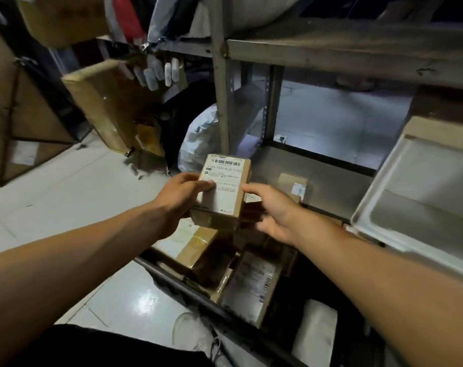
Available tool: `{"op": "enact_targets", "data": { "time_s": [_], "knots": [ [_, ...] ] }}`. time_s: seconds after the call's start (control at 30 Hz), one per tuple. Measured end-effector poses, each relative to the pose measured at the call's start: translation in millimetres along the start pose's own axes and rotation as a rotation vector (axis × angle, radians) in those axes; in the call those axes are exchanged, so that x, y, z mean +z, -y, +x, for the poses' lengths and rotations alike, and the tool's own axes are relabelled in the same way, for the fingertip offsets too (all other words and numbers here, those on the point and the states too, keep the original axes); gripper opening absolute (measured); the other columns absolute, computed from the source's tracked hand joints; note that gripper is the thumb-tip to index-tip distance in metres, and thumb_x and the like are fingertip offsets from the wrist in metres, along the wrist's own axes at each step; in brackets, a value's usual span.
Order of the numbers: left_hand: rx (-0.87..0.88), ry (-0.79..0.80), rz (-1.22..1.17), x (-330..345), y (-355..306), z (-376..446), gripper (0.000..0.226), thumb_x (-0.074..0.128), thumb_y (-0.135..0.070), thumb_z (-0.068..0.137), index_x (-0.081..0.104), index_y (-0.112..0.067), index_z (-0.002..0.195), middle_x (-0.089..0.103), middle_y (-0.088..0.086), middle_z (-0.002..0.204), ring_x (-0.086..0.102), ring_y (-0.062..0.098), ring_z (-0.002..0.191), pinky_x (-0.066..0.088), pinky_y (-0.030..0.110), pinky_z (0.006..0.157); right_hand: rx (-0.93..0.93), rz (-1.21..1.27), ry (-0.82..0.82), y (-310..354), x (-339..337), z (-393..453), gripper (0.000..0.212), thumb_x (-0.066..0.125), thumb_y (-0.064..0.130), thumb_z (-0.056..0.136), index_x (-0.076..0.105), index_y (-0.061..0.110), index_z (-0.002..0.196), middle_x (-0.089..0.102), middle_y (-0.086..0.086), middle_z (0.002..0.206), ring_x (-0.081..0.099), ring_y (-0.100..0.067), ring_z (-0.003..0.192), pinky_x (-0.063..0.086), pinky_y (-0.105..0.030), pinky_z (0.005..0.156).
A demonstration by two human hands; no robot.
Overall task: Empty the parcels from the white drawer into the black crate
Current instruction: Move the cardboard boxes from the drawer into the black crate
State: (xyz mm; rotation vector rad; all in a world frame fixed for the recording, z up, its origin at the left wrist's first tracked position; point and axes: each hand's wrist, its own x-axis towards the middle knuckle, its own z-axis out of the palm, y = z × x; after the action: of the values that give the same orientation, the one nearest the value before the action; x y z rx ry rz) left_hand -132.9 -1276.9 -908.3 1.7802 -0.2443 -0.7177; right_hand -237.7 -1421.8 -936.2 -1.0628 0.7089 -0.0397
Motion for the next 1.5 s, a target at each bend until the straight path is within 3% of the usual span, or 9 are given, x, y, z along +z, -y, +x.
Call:
{"op": "enact_targets", "data": {
  "time_s": [0.2, 0.37, 0.6, 0.7, 0.8, 1.0, 1.1, 1.2, 1.5],
  "knots": [
    [-0.032, 0.016, 0.054, -38.9, 22.5, 41.2, 0.035, 0.07, -0.025, 0.082, 0.069, -0.028, 0.117, 0.075, -0.004, 0.112, 0.064, 0.028, 0.115, 0.044, 0.046, 0.105, 0.007, 0.017, -0.041, -24.5, 36.5, 53.4, 0.025, 0.067, 0.019, 0.092, 0.067, 0.019, 0.117, 0.075, -0.006, 0.113, 0.067, -0.027, 0.114, 0.058, -0.05, 0.09],
    [-0.062, -0.076, 0.057, -43.2, 42.8, 79.4, 0.022, 0.063, -0.019, 0.096, 0.058, -0.013, 0.116, 0.071, 0.01, 0.11, 0.066, 0.022, 0.091, 0.052, 0.036, 0.073, 0.028, -0.053, -0.082, -27.4, 45.5, 79.1, 0.054, 0.067, 0.012, 0.092, 0.049, 0.02, 0.143, 0.066, 0.002, 0.113, 0.061, -0.019, 0.109, 0.053, -0.049, 0.101],
    [0.03, -0.115, 0.076, -39.1, 37.5, 126.2, 0.011, 0.062, -0.012, 0.097, 0.068, -0.014, 0.106, 0.073, 0.004, 0.102, 0.07, 0.017, 0.091, 0.058, 0.031, 0.079, -0.013, -0.155, -0.131, -21.6, 49.7, 113.4, 0.072, 0.07, 0.005, 0.089, 0.04, 0.028, 0.15, 0.065, 0.004, 0.117, 0.064, -0.018, 0.105, 0.059, -0.036, 0.084],
    [0.022, -0.107, 0.126, -38.2, 41.2, 140.1, 0.013, 0.058, -0.013, 0.099, 0.066, -0.019, 0.107, 0.072, -0.004, 0.097, 0.069, 0.01, 0.084, 0.053, 0.019, 0.065, 0.007, -0.269, -0.134, -23.2, 53.3, 123.8, 0.093, 0.078, 0.021, 0.079, 0.027, 0.043, 0.153, 0.06, 0.001, 0.138, 0.062, -0.022, 0.116, 0.059, -0.04, 0.092],
    [0.01, -0.101, 0.212, -39.9, 50.2, 147.8, 0.022, 0.056, -0.018, 0.101, 0.063, -0.018, 0.122, 0.072, -0.001, 0.108, 0.07, 0.014, 0.095, 0.058, 0.029, 0.081, 0.026, -0.414, -0.117, -41.8, 50.7, 144.7, 0.108, 0.075, 0.058, 0.05, 0.015, 0.061, 0.14, 0.055, 0.004, 0.145, 0.057, -0.024, 0.127, 0.051, -0.05, 0.102],
    [0.01, -0.081, 0.321, -38.3, 46.1, 148.5, 0.034, 0.058, -0.022, 0.098, 0.058, -0.016, 0.132, 0.068, 0.003, 0.123, 0.068, 0.019, 0.101, 0.058, 0.038, 0.085, -0.015, -0.529, -0.112, -31.9, 49.3, 133.8, 0.112, 0.065, 0.065, 0.049, 0.016, 0.052, 0.149, 0.051, 0.005, 0.149, 0.053, -0.025, 0.131, 0.047, -0.049, 0.108],
    [0.11, -0.118, 0.545, -32.9, 36.8, 140.3, 0.045, 0.06, -0.026, 0.098, 0.05, -0.014, 0.14, 0.057, -0.001, 0.127, 0.056, 0.017, 0.106, 0.047, 0.026, 0.078, -0.047, -0.637, -0.18, -11.9, 39.7, 106.1, 0.084, 0.069, 0.053, 0.078, 0.031, 0.04, 0.152, 0.053, 0.002, 0.144, 0.053, -0.024, 0.129, 0.045, -0.045, 0.109],
    [0.377, -0.172, 0.966, -32.6, 23.8, 129.5, 0.061, 0.06, -0.042, 0.095, 0.044, -0.014, 0.147, 0.052, 0.013, 0.143, 0.051, 0.03, 0.124, 0.043, 0.039, 0.101, -0.134, -0.681, -0.242, 4.1, 19.7, 81.2, 0.054, 0.066, 0.04, 0.092, 0.049, 0.032, 0.142, 0.06, 0.004, 0.131, 0.056, -0.017, 0.116, 0.048, -0.036, 0.1],
    [0.577, 0.022, 1.369, 29.0, -13.0, 69.0, 0.079, 0.044, -0.072, 0.089, 0.039, -0.025, 0.152, 0.036, 0.011, 0.158, 0.032, 0.033, 0.145, 0.03, 0.052, 0.116, -0.283, -1.245, -0.322, 24.5, -42.8, -8.2, 0.066, 0.059, 0.052, 0.092, 0.042, 0.023, 0.149, 0.047, -0.01, 0.148, 0.043, -0.033, 0.137, 0.04, -0.042, 0.11]
  ]
}}
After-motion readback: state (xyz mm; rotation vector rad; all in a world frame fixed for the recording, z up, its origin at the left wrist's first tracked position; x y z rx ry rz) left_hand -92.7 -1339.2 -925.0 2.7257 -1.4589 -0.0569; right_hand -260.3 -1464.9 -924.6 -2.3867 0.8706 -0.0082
